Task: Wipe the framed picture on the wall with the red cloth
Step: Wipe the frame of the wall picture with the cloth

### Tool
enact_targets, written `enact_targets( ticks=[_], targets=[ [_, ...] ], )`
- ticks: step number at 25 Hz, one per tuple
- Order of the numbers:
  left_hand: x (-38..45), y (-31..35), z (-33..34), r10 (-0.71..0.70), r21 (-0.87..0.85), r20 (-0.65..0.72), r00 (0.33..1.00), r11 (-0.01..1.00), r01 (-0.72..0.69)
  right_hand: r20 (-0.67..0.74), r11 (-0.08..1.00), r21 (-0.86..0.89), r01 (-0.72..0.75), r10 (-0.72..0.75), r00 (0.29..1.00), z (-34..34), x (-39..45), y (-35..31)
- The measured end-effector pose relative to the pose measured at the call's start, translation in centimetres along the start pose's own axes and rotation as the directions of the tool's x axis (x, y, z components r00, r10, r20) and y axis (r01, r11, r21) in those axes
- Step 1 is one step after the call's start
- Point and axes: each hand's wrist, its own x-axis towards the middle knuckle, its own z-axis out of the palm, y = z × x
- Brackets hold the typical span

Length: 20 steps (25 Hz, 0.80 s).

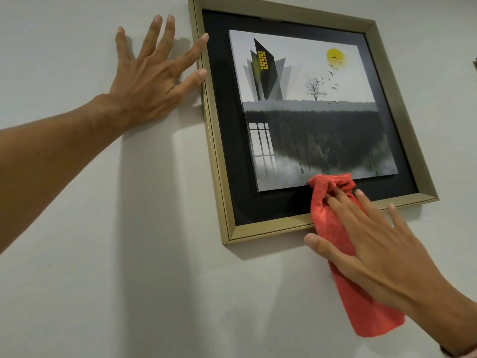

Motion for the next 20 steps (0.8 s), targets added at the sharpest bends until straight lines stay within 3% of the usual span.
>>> enact_targets(
  ticks=[4,12,20],
  targets=[
    [-0.1,0.2,-0.1,-0.001,-0.005,0.004,1.000,1.000,0.001,-0.037,0.989,0.133,0.064,-0.060,0.998,0.5,-0.5,-1.6],
    [-0.5,0.5,-0.2,-0.009,-0.007,0.017,1.000,1.000,0.009,-0.154,0.927,0.316,0.204,-0.162,0.975,2.2,-2.1,-10.9],
    [-0.5,0.3,-0.3,-0.012,0.002,0.012,1.000,1.000,0.012,-0.297,0.974,0.130,0.187,-0.142,0.944,1.9,-2.1,-10.3]
  ],
)
